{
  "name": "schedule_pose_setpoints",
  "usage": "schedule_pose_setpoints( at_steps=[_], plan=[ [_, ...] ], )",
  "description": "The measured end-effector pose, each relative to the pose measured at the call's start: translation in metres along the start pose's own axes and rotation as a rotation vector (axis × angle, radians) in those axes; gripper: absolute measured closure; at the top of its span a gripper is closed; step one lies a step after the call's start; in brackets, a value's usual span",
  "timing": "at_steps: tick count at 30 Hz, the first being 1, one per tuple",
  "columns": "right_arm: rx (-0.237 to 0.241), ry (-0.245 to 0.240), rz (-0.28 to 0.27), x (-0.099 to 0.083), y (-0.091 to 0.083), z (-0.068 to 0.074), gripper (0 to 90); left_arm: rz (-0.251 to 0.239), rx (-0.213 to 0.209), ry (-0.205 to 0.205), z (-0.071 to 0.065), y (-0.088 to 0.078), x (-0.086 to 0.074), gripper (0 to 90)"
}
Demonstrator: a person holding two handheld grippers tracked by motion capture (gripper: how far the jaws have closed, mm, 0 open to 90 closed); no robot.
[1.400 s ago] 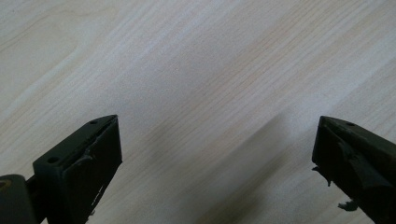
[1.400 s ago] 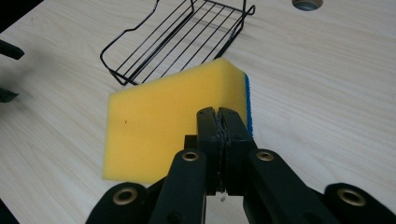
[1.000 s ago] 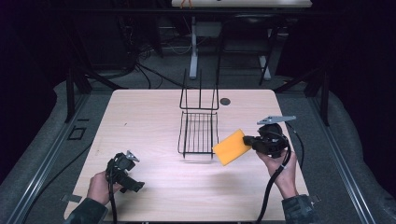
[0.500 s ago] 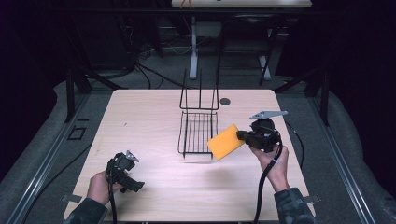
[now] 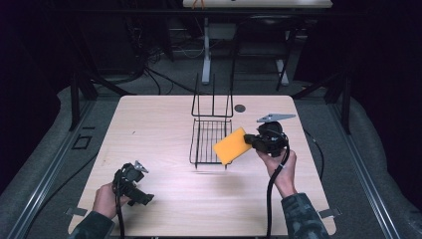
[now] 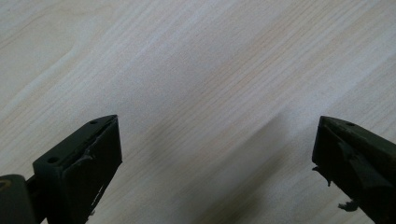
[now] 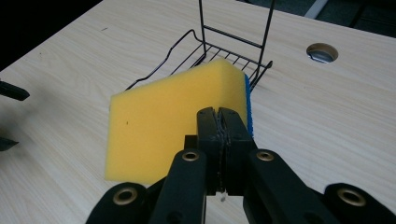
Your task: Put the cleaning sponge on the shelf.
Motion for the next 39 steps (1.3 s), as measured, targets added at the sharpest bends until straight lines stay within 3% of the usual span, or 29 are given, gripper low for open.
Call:
schedule_pose_setpoints(
  at_steps=[13, 20, 27, 33, 39],
  plan=[
    [0.024, 0.004, -0.015, 0.014, 0.022, 0.010, 88.7, 0.002, 0.000, 0.001, 0.000, 0.000, 0.000, 1.4],
    [0.012, -0.002, -0.022, 0.017, 0.036, 0.018, 88.7, 0.005, -0.001, 0.008, -0.001, 0.000, 0.000, 1.4],
    [0.023, 0.037, -0.022, 0.015, 0.053, 0.021, 88.5, 0.004, -0.001, 0.005, -0.001, 0.000, 0.000, 1.4],
    [0.014, 0.029, -0.030, 0.019, 0.062, 0.027, 88.4, 0.002, -0.001, 0.008, -0.001, 0.000, 0.000, 1.4],
    [0.001, 0.051, -0.027, 0.021, 0.072, 0.032, 88.2, 0.004, -0.002, 0.011, -0.001, 0.000, 0.000, 1.4]
  ],
)
Point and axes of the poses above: each handheld gripper's, and its own axes: y roughly forward along the jaws, x roughly out of its top, z roughly to its left, the point moved 1 cm from there along y, roughly forward along the jaws, and after that the axes turned 9 degrees about z, right-handed, at the moved point
